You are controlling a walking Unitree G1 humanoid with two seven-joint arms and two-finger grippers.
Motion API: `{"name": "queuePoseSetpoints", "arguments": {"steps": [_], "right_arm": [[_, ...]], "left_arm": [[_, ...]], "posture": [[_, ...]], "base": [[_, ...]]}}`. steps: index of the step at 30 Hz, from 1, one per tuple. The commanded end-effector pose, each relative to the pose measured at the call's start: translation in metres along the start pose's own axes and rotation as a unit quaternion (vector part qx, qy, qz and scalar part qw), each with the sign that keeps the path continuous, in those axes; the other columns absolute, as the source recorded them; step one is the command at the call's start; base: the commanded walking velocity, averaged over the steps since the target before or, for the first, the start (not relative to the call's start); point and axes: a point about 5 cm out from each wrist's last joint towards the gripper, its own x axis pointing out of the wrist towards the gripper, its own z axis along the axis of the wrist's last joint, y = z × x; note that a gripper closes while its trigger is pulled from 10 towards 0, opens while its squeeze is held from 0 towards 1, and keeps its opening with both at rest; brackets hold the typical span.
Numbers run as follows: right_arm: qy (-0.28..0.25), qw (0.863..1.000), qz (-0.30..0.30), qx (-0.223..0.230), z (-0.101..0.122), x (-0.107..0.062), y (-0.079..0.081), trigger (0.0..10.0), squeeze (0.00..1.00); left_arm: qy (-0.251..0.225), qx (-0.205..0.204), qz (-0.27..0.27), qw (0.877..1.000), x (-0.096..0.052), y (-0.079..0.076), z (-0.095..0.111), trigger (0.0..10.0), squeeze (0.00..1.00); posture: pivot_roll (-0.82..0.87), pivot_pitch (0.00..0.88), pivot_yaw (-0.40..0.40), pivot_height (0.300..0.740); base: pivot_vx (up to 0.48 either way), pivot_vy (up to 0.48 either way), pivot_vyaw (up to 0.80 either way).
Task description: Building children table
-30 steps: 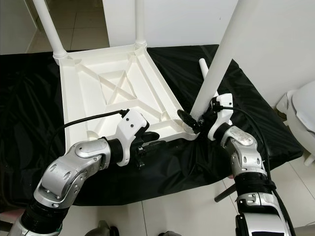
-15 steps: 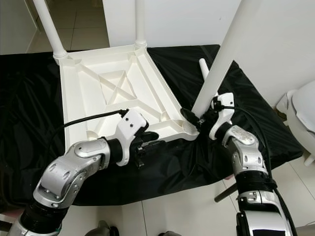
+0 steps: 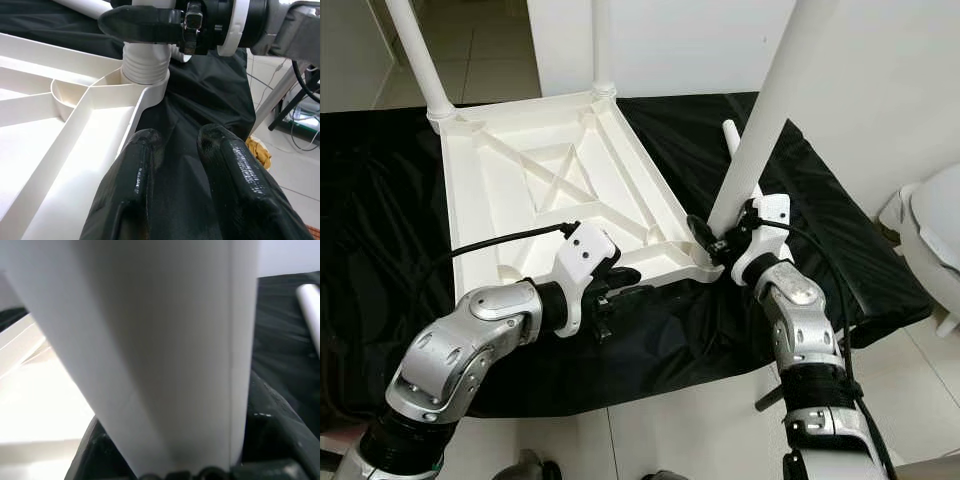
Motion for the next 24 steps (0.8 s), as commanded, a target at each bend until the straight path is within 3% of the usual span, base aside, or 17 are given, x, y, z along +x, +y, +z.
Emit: {"name": "queuePoseSetpoints", "arguments": {"steps": [1,10,24], "right_arm": [[0.011,1.000,-0.021,0.012,-0.007,-0.002,0.007,10.0,0.00],[0.011,0.996,-0.074,0.050,-0.012,-0.006,0.026,10.0,0.00],[0.084,0.986,-0.125,0.073,-0.024,0.004,0.008,10.0,0.00]], "left_arm": [[-0.001,0.001,0.021,1.000,-0.001,0.002,0.000,10.0,0.00],[-0.002,0.003,0.019,1.000,-0.001,0.002,0.001,10.0,0.00],[-0.001,0.008,0.013,1.000,-0.001,0.000,0.001,10.0,0.00]], "posture": [[-0.04,0.062,-0.013,0.740],[-0.04,0.048,-0.011,0.740],[-0.04,0.036,-0.007,0.740]], "base": [[0.000,0.000,0.00],[0.000,0.000,0.00],[0.000,0.000,0.00]]}}
